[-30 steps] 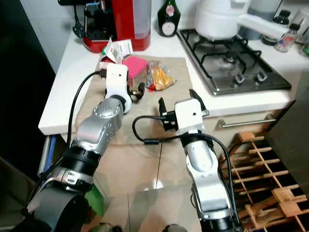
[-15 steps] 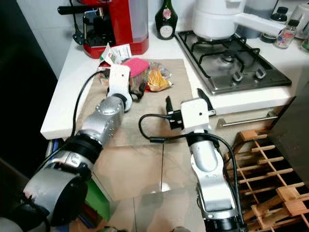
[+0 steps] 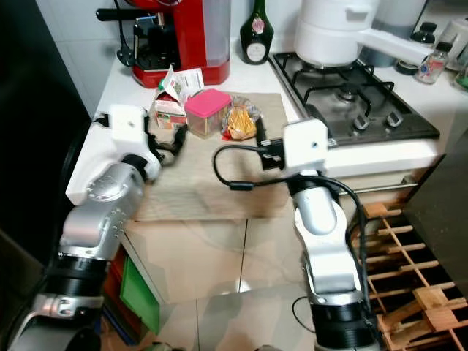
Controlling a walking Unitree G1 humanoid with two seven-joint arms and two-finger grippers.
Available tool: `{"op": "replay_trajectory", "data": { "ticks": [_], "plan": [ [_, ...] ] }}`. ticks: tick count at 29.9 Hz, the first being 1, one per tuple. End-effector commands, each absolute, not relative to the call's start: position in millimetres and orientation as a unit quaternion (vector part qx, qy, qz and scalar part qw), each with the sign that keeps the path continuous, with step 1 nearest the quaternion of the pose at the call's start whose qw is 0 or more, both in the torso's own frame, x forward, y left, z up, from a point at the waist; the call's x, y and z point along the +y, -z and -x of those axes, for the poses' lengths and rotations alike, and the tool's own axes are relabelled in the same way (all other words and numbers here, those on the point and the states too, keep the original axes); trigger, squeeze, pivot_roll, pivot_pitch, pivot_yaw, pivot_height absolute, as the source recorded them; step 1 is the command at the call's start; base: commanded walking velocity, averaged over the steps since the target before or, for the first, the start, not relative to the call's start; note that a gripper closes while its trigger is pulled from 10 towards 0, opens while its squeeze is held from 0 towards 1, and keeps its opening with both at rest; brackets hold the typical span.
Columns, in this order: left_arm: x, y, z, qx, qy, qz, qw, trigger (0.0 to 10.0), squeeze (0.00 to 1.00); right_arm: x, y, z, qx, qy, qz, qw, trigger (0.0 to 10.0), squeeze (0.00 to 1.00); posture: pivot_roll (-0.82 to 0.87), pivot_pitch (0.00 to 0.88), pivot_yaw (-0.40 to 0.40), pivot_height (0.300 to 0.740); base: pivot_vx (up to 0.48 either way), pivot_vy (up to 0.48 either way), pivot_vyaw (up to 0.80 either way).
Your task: Restocking fridge
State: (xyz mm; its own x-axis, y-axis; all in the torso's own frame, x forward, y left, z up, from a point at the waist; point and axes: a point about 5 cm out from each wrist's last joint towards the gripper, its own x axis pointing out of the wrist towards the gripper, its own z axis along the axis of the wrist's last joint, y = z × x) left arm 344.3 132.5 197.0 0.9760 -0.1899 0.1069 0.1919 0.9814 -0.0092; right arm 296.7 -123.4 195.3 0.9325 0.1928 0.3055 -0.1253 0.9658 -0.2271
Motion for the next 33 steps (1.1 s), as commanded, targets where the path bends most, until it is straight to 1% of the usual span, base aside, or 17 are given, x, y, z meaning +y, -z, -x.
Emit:
{"op": "replay_trajectory", "data": {
  "ticks": [1, 3, 5, 6, 10, 11, 14, 16, 18, 21, 24, 25, 27, 29, 30, 31, 33],
  "plan": [
    [134, -211, -346, -0.079, 0.099, 0.003, 0.992, 10.0, 0.0, -120, -194, -299, -0.164, -0.092, 0.099, 0.977, 10.0, 0.0, -0.01, 0.0, 0.016, 0.74, 0.0, 0.0, 0.0],
    [134, -216, -348, -0.081, 0.103, -0.005, 0.991, 10.0, 0.0, -119, -192, -299, -0.162, -0.095, 0.096, 0.977, 10.0, 0.0, 0.0, 0.0, 0.02, 0.74, 0.0, 0.0, 0.0],
    [129, -225, -362, -0.076, 0.115, -0.02, 0.99, 10.0, 0.0, -118, -187, -299, -0.154, -0.09, 0.089, 0.98, 10.0, 0.0, -0.01, 0.0, 0.03, 0.74, 0.0, 0.0, 0.0],
    [129, -225, -362, -0.076, 0.115, -0.02, 0.99, 10.0, 0.0, -118, -187, -299, -0.154, -0.09, 0.089, 0.98, 10.0, 0.0, -0.01, 0.0, 0.03, 0.74, 0.0, 0.0, 0.0],
    [125, -241, -384, -0.086, 0.109, -0.018, 0.99, 10.0, 0.0, -113, -182, -295, -0.155, -0.093, 0.086, 0.98, 10.0, 0.0, -0.05, 0.0, 0.057, 0.74, 0.0, 0.0, 0.0],
    [124, -244, -389, -0.086, 0.104, -0.032, 0.99, 10.0, 0.0, -115, -181, -293, -0.154, -0.091, 0.087, 0.98, 10.0, 0.0, -0.06, 0.0, 0.064, 0.74, 0.0, 0.0, 0.0],
    [121, -252, -397, -0.091, 0.099, -0.044, 0.99, 10.0, 0.0, -120, -179, -288, -0.151, -0.081, 0.09, 0.981, 10.0, 0.0, -0.11, 0.0, 0.08, 0.74, 0.0, 0.0, 0.0],
    [118, -256, -399, -0.096, 0.102, -0.039, 0.989, 10.0, 0.0, -122, -178, -286, -0.149, -0.077, 0.092, 0.982, 10.0, 0.0, -0.11, 0.0, 0.08, 0.74, 0.0, 0.0, 0.0],
    [112, -266, -405, -0.104, 0.111, -0.035, 0.988, 10.0, 0.0, -128, -177, -277, -0.145, -0.066, 0.096, 0.983, 10.0, 0.0, -0.14, 0.0, 0.089, 0.74, 0.0, 0.0, 0.0],
    [111, -267, -407, -0.105, 0.11, -0.037, 0.988, 10.0, 0.0, -129, -177, -275, -0.145, -0.064, 0.097, 0.983, 10.0, 0.0, -0.14, 0.0, 0.089, 0.74, 0.0, 0.0, 0.0],
    [110, -267, -417, -0.081, 0.094, -0.02, 0.992, 10.0, 0.0, -131, -172, -262, -0.135, -0.062, 0.104, 0.983, 10.0, 0.0, -0.17, 0.023, 0.098, 0.74, 0.0, 0.0, 0.0],
    [114, -268, -420, -0.075, 0.078, -0.012, 0.994, 10.0, 0.0, -133, -169, -255, -0.126, -0.059, 0.106, 0.985, 10.0, 0.0, -0.2, 0.058, 0.103, 0.74, 0.0, 0.0, 0.0],
    [117, -268, -422, -0.072, 0.068, -0.008, 0.995, 10.0, 0.0, -134, -167, -250, -0.119, -0.057, 0.107, 0.985, 10.0, 0.0, -0.2, 0.058, 0.103, 0.74, 0.0, 0.0, 0.0],
    [125, -269, -424, -0.068, 0.05, 0.001, 0.996, 10.0, 0.0, -139, -164, -233, -0.105, -0.05, 0.114, 0.987, 10.0, 0.0, -0.23, 0.109, 0.108, 0.74, 0.0, 0.0, 0.0],
    [125, -269, -424, -0.068, 0.05, 0.001, 0.996, 10.0, 0.0, -139, -164, -233, -0.105, -0.05, 0.114, 0.987, 10.0, 0.0, -0.23, 0.109, 0.108, 0.74, 0.0, 0.0, 0.0],
    [130, -270, -425, -0.065, 0.041, 0.001, 0.997, 10.0, 0.0, -144, -160, -221, -0.089, -0.044, 0.121, 0.988, 10.0, 0.0, -0.24, 0.123, 0.108, 0.74, 0.0, 0.0, 0.0],
    [131, -271, -426, -0.067, 0.038, -0.001, 0.997, 10.0, 0.0, -146, -160, -215, -0.083, -0.042, 0.123, 0.988, 10.0, 0.0, -0.25, 0.139, 0.107, 0.74, 0.0, 0.0, 0.0]
  ]
}}
